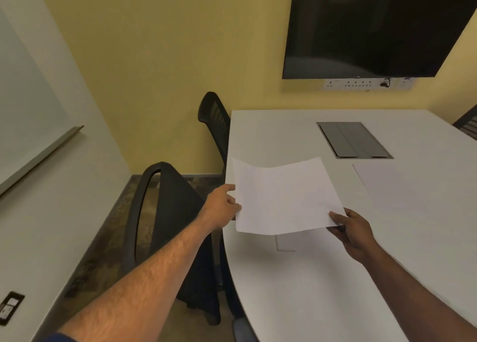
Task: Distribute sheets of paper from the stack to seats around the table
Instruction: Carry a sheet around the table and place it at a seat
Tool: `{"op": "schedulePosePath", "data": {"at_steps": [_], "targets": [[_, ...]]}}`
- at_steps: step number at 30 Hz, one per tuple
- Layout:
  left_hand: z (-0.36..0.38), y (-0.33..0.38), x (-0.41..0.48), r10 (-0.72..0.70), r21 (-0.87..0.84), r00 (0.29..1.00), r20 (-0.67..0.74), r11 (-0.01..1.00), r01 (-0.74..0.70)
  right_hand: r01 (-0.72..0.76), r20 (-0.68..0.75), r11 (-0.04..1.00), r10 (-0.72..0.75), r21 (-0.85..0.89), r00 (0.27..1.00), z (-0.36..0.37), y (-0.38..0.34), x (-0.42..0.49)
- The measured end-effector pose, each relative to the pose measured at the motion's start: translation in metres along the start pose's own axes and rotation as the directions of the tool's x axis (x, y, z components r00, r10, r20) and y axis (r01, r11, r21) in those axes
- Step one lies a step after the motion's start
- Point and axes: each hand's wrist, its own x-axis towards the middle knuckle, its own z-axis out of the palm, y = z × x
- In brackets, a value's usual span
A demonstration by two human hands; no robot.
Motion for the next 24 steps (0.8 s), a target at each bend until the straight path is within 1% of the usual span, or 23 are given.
{"op": "schedulePosePath", "data": {"at_steps": [6, 10, 12, 15, 18, 21, 24], "targets": [[-0.049, -0.011, 0.047, 0.033, 0.019, 0.998, 0.044, 0.999, -0.034, 0.025, -0.097, 0.999, -0.022, 0.022, 0.995, 0.054, 0.002, 0.015], [-0.078, -0.021, 0.086, 0.066, 0.007, 0.994, 0.085, 0.998, -0.067, 0.056, -0.186, 0.995, -0.04, 0.087, 0.982, 0.095, 0.005, 0.027], [-0.093, -0.028, 0.106, 0.085, 0.005, 0.991, 0.107, 0.996, -0.087, 0.08, -0.214, 0.989, -0.052, 0.128, 0.976, 0.117, 0.008, 0.031], [-0.121, -0.039, 0.136, 0.125, -0.009, 0.982, 0.144, 0.992, -0.125, 0.131, -0.273, 0.982, -0.089, 0.137, 0.958, 0.158, 0.007, 0.035], [-0.148, -0.044, 0.155, 0.154, -0.061, 0.973, 0.171, 0.987, -0.145, 0.171, -0.342, 0.973, -0.109, 0.158, 0.933, 0.196, 0.005, 0.031], [-0.175, -0.05, 0.173, 0.146, -0.135, 0.968, 0.205, 0.984, -0.12, 0.206, -0.417, 0.959, -0.109, 0.196, 0.902, 0.235, 0.009, 0.026], [-0.193, -0.051, 0.191, 0.14, -0.221, 0.963, 0.23, 0.971, -0.089, 0.217, -0.471, 0.942, -0.075, 0.256, 0.879, 0.268, 0.012, 0.022]]}}
